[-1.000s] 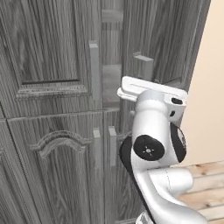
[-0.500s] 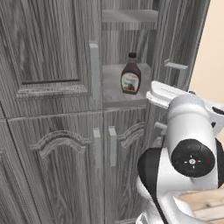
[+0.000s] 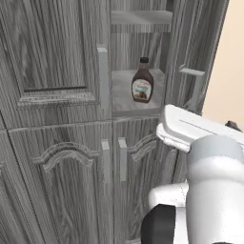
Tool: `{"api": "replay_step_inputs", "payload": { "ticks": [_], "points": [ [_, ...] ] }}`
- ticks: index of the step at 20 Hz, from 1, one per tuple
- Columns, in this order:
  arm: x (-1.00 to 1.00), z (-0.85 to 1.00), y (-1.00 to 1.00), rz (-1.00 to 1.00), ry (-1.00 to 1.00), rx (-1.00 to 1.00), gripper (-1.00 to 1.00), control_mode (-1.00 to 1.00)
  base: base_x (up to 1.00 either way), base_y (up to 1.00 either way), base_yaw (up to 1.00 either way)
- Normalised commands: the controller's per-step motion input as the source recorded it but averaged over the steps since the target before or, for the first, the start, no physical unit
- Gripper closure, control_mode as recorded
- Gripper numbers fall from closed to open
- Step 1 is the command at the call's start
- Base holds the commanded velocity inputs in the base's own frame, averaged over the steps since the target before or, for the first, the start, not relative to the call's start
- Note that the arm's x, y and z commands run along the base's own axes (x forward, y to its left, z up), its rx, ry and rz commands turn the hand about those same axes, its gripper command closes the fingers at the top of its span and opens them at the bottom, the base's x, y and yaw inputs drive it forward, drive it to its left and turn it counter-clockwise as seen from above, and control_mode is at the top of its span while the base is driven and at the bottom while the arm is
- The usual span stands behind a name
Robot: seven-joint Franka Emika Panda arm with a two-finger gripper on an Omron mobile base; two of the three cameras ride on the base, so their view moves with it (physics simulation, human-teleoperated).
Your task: Move the shaker and syrup bottle from the cabinet to the dining counter.
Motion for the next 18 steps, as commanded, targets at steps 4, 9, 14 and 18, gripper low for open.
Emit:
{"api": "replay_step_inputs", "payload": {
  "ticks": [4,9,14,18],
  "points": [
    [0.30,0.00,0.96,-0.01,0.04,-0.08,-1.00,-1.00,0.00,0.00,0.00],
    [0.77,0.00,0.62,-0.04,0.07,-0.05,-1.00,-1.00,0.00,0.00,0.00],
    [0.78,0.00,0.09,-0.06,0.10,-0.01,-1.00,-1.00,0.00,0.00,0.00],
    [0.83,0.00,-0.02,-0.14,0.06,0.00,-1.00,-1.00,0.00,0.00,0.00]
  ]
}}
